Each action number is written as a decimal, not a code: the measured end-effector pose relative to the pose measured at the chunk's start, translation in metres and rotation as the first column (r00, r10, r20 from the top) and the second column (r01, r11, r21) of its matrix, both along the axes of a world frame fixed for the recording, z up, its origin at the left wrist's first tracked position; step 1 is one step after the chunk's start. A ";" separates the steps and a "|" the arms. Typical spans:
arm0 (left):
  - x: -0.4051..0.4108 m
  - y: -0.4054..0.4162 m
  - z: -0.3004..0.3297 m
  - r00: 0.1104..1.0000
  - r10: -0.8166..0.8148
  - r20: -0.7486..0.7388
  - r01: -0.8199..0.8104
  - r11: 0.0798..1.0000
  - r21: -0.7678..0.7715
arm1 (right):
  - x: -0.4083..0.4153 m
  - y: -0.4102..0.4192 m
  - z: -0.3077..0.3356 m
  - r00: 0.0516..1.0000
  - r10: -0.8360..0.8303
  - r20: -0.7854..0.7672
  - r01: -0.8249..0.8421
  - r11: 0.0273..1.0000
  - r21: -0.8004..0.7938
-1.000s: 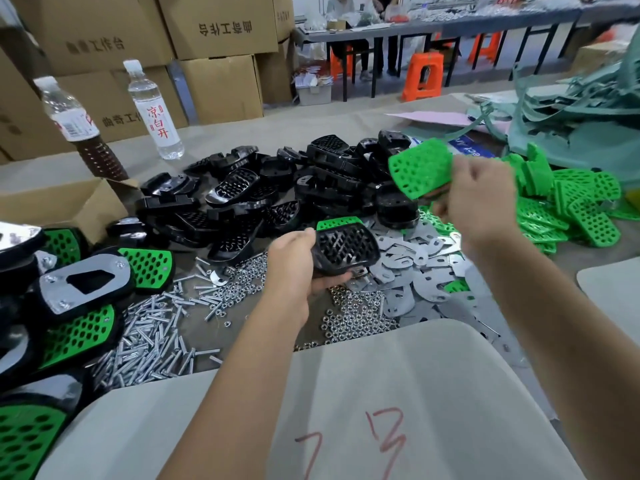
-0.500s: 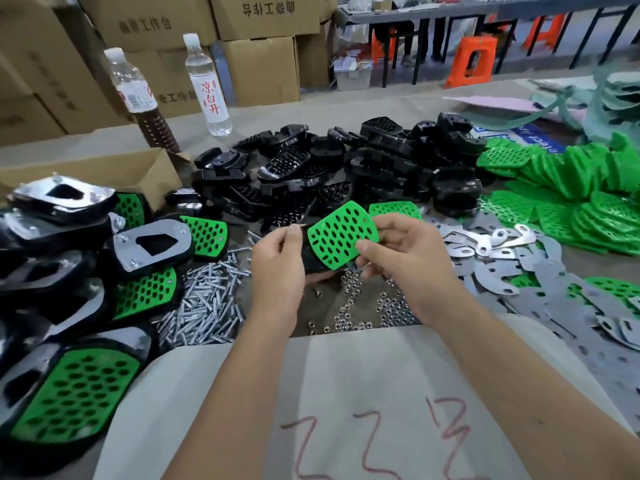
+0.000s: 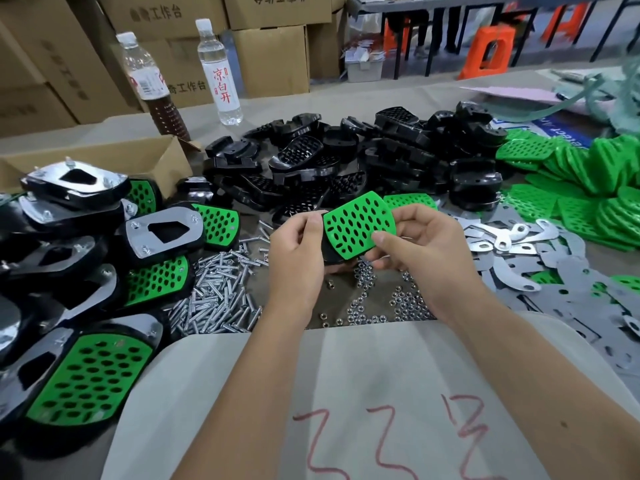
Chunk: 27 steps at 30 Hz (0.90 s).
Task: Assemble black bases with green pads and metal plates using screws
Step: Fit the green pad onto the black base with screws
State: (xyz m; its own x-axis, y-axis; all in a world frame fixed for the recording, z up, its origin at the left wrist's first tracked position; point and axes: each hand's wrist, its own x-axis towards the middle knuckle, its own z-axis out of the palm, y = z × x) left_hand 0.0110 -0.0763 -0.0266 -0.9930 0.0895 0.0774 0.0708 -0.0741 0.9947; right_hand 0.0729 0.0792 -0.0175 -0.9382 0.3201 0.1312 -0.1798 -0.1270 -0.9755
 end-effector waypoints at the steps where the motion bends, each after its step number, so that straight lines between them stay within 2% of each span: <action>1: 0.000 0.000 0.000 1.000 0.005 -0.006 -0.005 1.000 0.000 | 0.000 0.000 0.000 1.000 -0.004 -0.001 0.004 1.000 0.004; 6: -0.003 0.000 -0.001 0.998 0.056 -0.030 -0.057 0.998 -0.012 | -0.001 0.000 -0.003 0.999 -0.042 0.000 0.042 0.998 0.037; 10: -0.001 0.000 -0.001 0.999 0.032 -0.018 -0.032 0.999 0.019 | -0.002 0.002 -0.005 0.998 -0.063 -0.023 0.064 0.997 0.044; 19: 0.001 0.001 0.000 1.000 0.024 -0.017 -0.023 0.999 0.022 | -0.001 0.003 -0.004 0.998 -0.027 -0.056 0.031 0.997 0.069; 24: 0.001 0.003 0.001 0.997 0.059 -0.055 -0.061 0.998 -0.026 | -0.001 -0.003 -0.004 0.999 -0.036 -0.008 0.037 0.988 0.153; 27: 0.003 0.003 0.002 0.998 0.034 -0.044 -0.034 0.999 -0.002 | -0.002 -0.002 -0.004 0.996 -0.083 0.024 0.079 0.987 0.139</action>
State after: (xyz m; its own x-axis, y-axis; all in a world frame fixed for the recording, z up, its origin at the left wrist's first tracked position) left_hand 0.0138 -0.0735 -0.0244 -0.9911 0.0558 0.1208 0.1169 -0.0676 0.9908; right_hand 0.0708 0.0770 -0.0215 -0.9140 0.3763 0.1516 -0.1545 0.0227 -0.9877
